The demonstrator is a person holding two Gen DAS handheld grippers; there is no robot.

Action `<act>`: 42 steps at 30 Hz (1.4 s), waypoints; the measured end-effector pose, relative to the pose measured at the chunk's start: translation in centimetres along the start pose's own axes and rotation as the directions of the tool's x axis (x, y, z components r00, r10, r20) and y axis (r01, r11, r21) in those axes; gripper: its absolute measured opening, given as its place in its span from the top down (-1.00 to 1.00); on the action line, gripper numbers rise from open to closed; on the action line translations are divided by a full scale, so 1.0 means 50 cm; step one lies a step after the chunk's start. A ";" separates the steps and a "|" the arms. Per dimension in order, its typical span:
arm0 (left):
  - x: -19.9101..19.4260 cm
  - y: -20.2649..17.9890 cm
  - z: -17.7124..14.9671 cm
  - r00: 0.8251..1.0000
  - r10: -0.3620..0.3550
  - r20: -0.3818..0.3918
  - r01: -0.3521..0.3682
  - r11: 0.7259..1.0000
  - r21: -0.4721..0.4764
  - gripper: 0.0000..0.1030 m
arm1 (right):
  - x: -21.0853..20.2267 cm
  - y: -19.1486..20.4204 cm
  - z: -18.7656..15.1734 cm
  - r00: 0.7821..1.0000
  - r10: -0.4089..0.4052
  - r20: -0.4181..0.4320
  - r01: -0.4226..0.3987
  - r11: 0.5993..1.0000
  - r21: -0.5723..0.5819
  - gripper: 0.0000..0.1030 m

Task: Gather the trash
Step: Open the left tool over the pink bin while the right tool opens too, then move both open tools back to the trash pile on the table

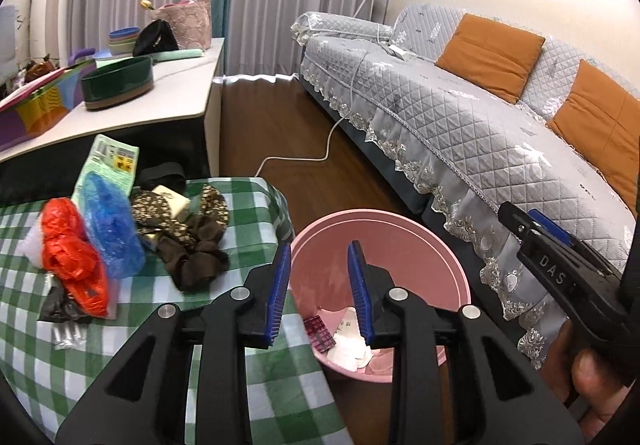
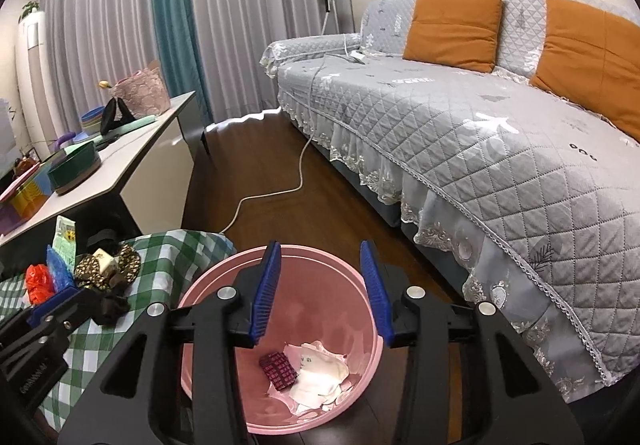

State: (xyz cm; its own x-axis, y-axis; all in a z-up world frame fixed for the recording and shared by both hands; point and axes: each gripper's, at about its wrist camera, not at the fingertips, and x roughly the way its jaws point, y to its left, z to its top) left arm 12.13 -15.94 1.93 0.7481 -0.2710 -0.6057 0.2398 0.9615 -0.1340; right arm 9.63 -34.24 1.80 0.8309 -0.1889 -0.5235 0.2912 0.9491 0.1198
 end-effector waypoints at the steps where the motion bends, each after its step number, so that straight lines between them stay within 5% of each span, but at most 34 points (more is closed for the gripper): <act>1: -0.007 0.004 -0.001 1.000 0.001 0.004 -0.001 1.000 0.000 0.43 | -0.004 0.004 -0.001 1.000 0.004 0.005 -0.004 1.000 -0.006 0.18; 14: -0.106 0.081 -0.010 0.998 0.033 0.046 -0.032 0.999 -0.009 0.43 | -0.063 0.075 -0.016 0.993 0.075 0.088 -0.068 0.994 -0.088 0.18; 26: -0.173 0.189 -0.033 0.993 0.084 0.084 -0.077 0.994 -0.080 0.44 | -0.086 0.136 -0.042 0.989 0.137 0.061 -0.129 0.983 -0.130 0.26; 32: -0.179 0.245 -0.053 0.989 0.122 0.085 -0.111 0.986 -0.122 0.48 | -0.086 0.172 -0.056 0.979 0.200 0.034 -0.193 0.970 -0.149 0.62; 42: -0.179 0.355 -0.091 0.979 0.194 0.058 -0.178 0.961 -0.210 0.58 | -0.047 0.255 -0.077 0.949 0.310 -0.046 -0.314 0.943 -0.110 0.62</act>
State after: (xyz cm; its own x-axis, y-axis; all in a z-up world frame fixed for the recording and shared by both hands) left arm 6.86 3.78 1.42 0.8149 -0.0818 -0.5737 -0.0322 0.9821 -0.1857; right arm 9.58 -20.73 1.31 0.8574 0.1270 -0.4988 -0.0382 0.9821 0.1844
